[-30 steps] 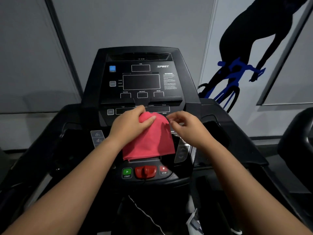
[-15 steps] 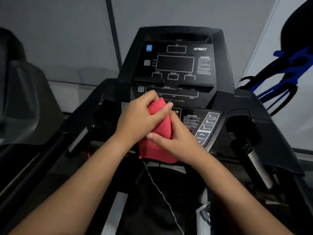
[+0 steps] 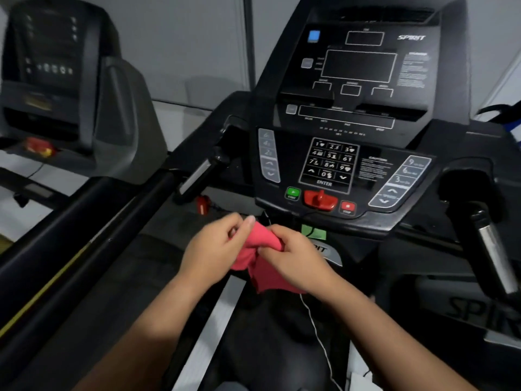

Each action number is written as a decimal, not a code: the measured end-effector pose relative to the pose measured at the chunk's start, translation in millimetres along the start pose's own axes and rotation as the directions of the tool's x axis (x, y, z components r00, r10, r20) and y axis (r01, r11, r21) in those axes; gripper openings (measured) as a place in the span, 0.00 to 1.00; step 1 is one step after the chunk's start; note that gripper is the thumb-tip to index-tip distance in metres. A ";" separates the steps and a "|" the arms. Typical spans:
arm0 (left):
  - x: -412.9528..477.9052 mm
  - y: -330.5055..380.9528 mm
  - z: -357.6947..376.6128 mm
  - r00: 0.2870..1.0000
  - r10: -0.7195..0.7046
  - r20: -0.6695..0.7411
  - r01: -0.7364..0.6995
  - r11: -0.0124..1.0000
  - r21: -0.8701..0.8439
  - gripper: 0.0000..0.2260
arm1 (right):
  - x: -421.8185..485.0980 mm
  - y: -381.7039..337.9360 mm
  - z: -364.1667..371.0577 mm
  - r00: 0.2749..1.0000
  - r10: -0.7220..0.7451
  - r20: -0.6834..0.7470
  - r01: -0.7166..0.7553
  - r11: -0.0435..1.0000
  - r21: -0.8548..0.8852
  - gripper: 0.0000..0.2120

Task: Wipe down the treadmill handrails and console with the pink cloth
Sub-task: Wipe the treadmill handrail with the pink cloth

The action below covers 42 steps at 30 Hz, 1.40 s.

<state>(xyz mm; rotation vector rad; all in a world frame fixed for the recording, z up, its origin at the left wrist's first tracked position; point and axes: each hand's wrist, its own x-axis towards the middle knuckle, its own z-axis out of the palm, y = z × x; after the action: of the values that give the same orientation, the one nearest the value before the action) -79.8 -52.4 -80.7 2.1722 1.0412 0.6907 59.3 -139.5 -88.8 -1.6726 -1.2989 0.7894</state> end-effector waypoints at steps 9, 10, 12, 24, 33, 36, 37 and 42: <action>-51.7 -80.0 -45.8 0.991 -0.100 0.083 0.098 0.995 0.028 0.22 | -1.0 -13.4 74.0 0.997 0.077 0.027 -0.073 0.991 -0.115 0.07; -55.1 -87.8 -55.3 0.991 -0.103 0.088 0.100 0.994 0.034 0.22 | -0.3 -18.2 85.0 0.997 0.080 0.021 -0.077 0.989 -0.125 0.07; -60.3 -102.8 -73.0 0.990 -0.108 0.092 0.104 0.993 0.051 0.21 | 1.7 -27.2 105.4 0.996 0.086 -0.004 -0.086 0.988 -0.125 0.07; -87.3 -175.3 -167.1 0.993 -0.103 0.057 0.105 0.994 -0.040 0.20 | 9.0 -86.3 205.4 0.994 0.065 -0.086 -0.063 0.998 0.026 0.09; -88.9 -203.1 -195.0 0.988 -0.132 0.081 0.134 0.991 -0.028 0.19 | 5.1 -91.9 238.3 0.985 0.085 -0.152 -0.091 0.995 -0.034 0.13; -94.3 -207.8 -197.4 0.986 -0.151 0.065 0.154 0.987 -0.037 0.19 | 5.4 -94.4 242.8 0.988 0.087 -0.124 -0.093 0.995 -0.045 0.12; -96.0 -208.7 -197.7 0.985 -0.161 0.059 0.163 0.986 -0.038 0.19 | 6.1 -95.5 243.7 0.990 0.087 -0.112 -0.092 0.995 -0.044 0.12; -105.4 -209.6 -198.7 0.977 -0.212 0.034 0.213 0.976 -0.041 0.19 | 7.2 -96.0 243.3 0.995 0.079 -0.060 -0.081 0.996 -0.029 0.08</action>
<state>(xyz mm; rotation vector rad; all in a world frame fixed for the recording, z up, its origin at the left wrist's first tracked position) -374.5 26.4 -118.7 1.9902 1.2098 0.5756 -190.6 -64.4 -108.5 -1.7691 -1.2156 0.7639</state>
